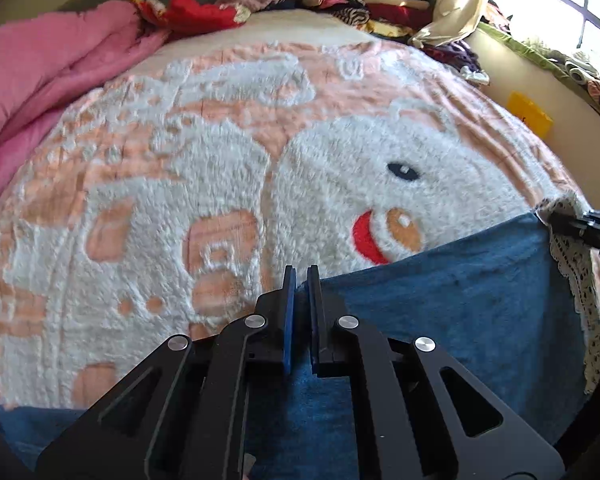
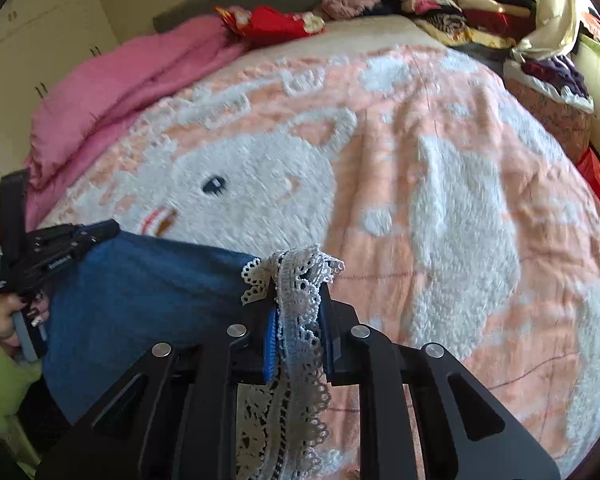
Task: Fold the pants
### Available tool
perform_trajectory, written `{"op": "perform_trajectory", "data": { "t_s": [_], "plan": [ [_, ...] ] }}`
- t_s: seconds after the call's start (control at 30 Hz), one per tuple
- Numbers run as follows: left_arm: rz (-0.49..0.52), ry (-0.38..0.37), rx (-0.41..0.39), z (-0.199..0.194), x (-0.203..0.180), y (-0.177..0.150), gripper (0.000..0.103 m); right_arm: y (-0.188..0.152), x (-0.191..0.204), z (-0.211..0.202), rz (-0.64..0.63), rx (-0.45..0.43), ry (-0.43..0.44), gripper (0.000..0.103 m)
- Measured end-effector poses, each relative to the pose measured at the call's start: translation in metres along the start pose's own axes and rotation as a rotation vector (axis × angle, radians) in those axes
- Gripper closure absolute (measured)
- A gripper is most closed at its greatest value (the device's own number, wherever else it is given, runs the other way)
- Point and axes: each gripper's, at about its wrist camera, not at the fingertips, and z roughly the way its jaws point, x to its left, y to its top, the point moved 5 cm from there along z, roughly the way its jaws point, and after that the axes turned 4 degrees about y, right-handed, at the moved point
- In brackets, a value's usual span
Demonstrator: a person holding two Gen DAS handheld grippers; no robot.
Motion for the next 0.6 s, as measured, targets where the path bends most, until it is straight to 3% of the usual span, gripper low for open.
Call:
{"op": "perform_trajectory", "data": {
  "t_s": [0.13, 0.23, 0.33, 0.6],
  "plan": [
    [0.026, 0.012, -0.013, 0.003, -0.002, -0.005, 0.1, -0.009, -0.012, 0.006, 0.06, -0.022, -0.002, 0.078],
    [0.0, -0.007, -0.014, 0.001, 0.003, -0.004, 0.097, -0.009, -0.013, -0.002, 0.052, -0.052, -0.048, 0.063],
    [-0.01, -0.01, -0.035, -0.012, 0.008, -0.004, 0.081, -0.01, -0.016, -0.024, 0.07, -0.106, -0.107, 0.046],
    [-0.061, 0.011, -0.073, -0.061, 0.024, -0.02, 0.055, -0.032, -0.018, -0.085, 0.119, -0.21, -0.169, 0.017]
  ]
}}
